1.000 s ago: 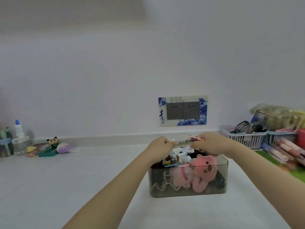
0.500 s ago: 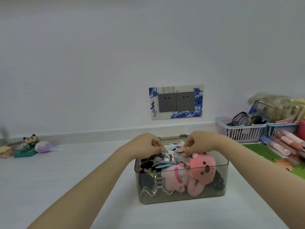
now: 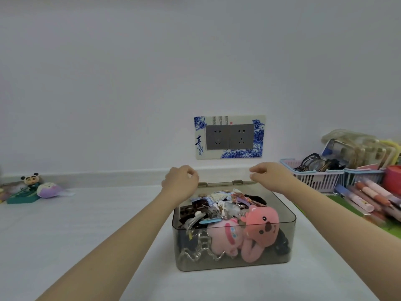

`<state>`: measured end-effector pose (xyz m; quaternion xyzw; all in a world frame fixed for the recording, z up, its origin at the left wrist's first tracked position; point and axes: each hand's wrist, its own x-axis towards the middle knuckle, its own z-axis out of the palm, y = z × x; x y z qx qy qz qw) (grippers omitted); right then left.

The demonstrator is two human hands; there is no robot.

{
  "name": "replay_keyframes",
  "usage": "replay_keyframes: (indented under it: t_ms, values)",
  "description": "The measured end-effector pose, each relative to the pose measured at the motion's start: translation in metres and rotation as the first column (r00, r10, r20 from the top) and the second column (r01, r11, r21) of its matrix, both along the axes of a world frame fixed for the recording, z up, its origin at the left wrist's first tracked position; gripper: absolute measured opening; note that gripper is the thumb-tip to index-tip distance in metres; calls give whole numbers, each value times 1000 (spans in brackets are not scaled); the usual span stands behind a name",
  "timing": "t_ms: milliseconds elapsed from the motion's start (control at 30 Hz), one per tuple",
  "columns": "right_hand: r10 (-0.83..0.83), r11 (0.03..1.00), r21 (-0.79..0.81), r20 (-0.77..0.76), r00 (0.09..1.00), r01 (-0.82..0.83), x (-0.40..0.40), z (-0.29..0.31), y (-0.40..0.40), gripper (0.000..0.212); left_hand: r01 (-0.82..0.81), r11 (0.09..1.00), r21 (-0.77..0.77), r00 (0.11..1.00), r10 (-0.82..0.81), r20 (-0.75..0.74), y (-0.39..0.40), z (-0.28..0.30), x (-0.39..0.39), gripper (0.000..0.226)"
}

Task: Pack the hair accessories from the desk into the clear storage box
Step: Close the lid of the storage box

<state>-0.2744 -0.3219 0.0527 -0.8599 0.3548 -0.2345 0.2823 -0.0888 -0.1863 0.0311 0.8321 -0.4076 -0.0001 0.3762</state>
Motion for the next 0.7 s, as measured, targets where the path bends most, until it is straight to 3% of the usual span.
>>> replay_keyframes:
  t_ms: [100, 200, 267, 500, 700]
  values:
    - [-69, 978, 195, -25, 997, 72, 10, -11, -15, 56, -57, 994, 90, 960, 79, -269, -8, -3, 11, 26]
    - [-128, 896, 438, 95, 987, 74, 21, -17, -25, 53, -177, 982, -65, 791, 103, -603, -17, -1, 15, 29]
    - [-178, 848, 528, 193, 965, 51, 27, -20, -30, 46, -239, 959, -156, 689, 54, -722, -22, -3, 21, 31]
    - [-247, 787, 617, 308, 919, 5, 26, -26, -27, 25, -272, 940, -206, 674, 33, -738, -29, -20, 40, 20]
    - [-297, 739, 667, 446, 845, -92, 19, -25, -15, 20, -269, 906, -326, 687, -57, -725, -8, -15, 32, 23]
